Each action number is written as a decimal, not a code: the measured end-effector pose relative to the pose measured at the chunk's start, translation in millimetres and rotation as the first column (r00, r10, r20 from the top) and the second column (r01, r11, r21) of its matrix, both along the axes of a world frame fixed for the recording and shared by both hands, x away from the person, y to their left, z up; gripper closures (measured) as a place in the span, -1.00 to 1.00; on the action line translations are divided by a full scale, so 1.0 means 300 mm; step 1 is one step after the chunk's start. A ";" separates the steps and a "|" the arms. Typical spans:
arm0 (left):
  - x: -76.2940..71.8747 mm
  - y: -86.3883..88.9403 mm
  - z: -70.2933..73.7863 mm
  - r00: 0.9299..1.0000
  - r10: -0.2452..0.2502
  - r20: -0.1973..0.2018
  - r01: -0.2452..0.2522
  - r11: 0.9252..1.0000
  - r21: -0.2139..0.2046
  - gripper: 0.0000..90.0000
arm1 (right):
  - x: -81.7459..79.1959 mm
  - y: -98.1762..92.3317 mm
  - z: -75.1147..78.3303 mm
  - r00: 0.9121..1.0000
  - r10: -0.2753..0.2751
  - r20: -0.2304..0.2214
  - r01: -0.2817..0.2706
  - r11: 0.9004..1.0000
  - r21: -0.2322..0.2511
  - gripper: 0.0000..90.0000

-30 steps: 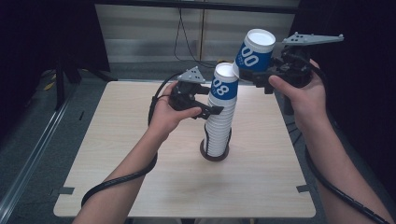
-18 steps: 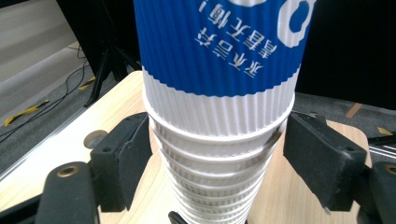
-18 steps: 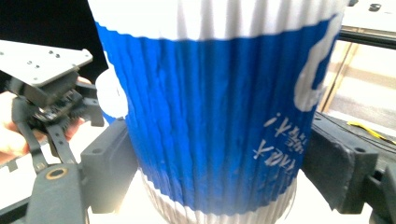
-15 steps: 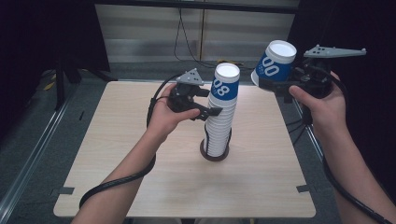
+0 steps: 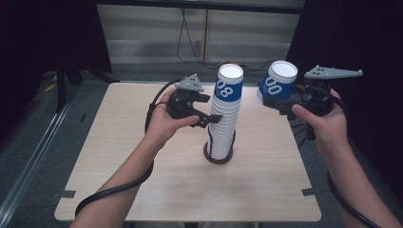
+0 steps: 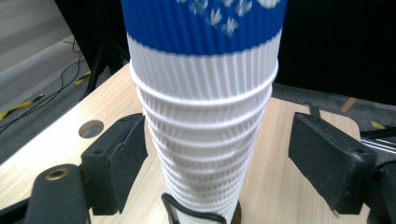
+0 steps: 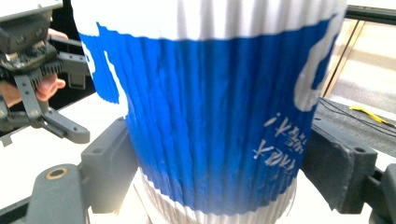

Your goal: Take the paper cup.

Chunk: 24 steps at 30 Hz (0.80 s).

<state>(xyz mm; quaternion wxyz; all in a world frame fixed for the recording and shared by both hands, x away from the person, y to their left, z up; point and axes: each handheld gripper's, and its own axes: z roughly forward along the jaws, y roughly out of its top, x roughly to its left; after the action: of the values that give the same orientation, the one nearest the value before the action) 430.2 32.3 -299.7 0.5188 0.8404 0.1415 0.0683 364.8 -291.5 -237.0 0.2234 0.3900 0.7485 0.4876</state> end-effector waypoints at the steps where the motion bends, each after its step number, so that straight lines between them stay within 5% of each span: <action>1: -0.002 0.004 -0.004 1.000 0.003 -0.002 -0.003 1.000 -0.003 -0.59 | -0.001 0.000 -0.010 1.000 0.006 -0.005 -0.006 1.000 0.000 -0.60; 24: -0.033 0.110 -0.149 0.997 0.023 -0.069 -0.022 1.000 0.017 -0.62 | -0.047 0.011 -0.141 0.996 0.075 -0.043 -0.076 0.997 -0.023 -0.60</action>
<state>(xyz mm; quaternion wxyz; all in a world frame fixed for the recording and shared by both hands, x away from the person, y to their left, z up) 420.3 65.3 -344.5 0.5059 0.8447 0.1685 0.0461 350.6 -288.2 -279.2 0.1937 0.3692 0.7730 0.4781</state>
